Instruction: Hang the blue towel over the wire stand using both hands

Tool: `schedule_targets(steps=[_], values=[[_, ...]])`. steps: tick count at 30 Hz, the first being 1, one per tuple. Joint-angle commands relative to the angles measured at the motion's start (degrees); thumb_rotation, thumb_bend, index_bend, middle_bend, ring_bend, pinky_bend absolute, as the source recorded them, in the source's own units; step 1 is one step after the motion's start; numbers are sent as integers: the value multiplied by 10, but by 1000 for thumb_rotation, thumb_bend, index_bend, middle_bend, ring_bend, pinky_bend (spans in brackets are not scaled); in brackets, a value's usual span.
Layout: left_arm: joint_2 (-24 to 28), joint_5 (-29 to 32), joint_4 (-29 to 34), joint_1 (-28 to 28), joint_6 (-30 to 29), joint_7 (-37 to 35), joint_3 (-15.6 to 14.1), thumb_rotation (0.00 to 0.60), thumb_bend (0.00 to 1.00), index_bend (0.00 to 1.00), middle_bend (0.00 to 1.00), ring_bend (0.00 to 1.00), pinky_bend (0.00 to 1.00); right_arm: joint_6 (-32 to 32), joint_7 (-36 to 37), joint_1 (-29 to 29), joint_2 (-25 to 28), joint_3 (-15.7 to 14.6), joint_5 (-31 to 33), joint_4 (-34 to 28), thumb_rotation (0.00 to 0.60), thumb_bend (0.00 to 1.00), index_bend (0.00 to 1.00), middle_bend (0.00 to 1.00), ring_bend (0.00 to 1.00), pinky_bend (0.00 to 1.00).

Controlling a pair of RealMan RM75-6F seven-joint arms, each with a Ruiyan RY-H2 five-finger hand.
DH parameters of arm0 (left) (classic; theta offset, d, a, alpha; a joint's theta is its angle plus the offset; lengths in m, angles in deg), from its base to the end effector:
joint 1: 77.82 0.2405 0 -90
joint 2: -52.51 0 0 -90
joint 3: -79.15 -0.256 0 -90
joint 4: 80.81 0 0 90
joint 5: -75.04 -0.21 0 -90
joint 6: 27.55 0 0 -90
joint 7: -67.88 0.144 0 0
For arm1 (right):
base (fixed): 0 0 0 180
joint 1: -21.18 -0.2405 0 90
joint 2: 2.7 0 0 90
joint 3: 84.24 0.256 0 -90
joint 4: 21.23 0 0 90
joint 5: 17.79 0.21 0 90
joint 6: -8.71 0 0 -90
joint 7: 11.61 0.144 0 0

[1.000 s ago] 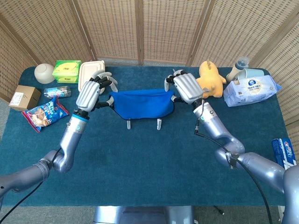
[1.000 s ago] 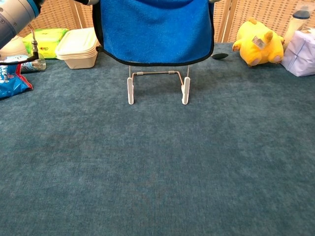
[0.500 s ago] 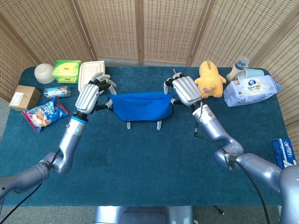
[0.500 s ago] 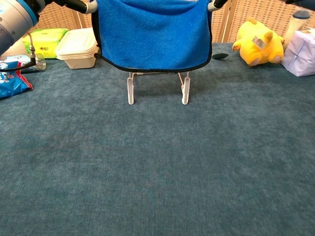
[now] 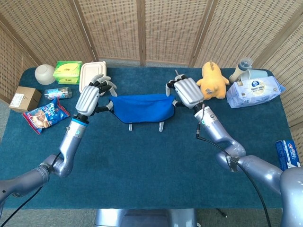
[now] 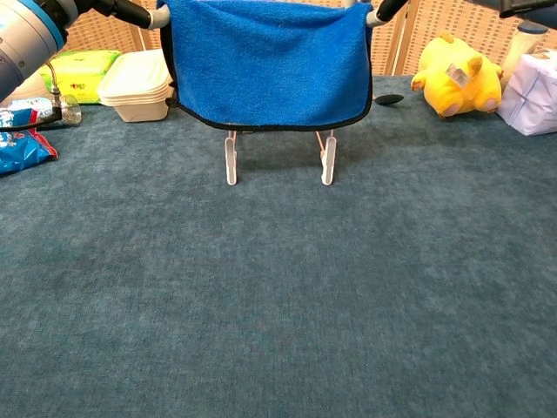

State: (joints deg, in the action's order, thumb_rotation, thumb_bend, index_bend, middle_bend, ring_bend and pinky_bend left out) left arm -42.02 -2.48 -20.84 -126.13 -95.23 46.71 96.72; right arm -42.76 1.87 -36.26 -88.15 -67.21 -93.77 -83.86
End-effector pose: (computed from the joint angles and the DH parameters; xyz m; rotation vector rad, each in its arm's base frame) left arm -0.1244 0.4236 0.0429 -1.5139 -0.9630 -1.5826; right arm -0.0826 -0.4615 0.0638 1.7881 -0.8186 1.3071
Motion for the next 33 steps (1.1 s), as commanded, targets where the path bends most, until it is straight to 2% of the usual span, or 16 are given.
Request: schedule_targets(steps=[1, 33], values=[[0, 0, -1, 0, 0, -1, 0, 600, 546, 795, 416, 227, 107, 0, 0, -1, -1, 0, -1, 1, 600, 400, 989, 524, 465, 275], [-15, -5, -8, -7, 10, -1, 0, 600, 545, 794, 409, 222, 99, -1, -3, 11, 7, -3, 5, 11, 600, 398, 988, 524, 465, 275]])
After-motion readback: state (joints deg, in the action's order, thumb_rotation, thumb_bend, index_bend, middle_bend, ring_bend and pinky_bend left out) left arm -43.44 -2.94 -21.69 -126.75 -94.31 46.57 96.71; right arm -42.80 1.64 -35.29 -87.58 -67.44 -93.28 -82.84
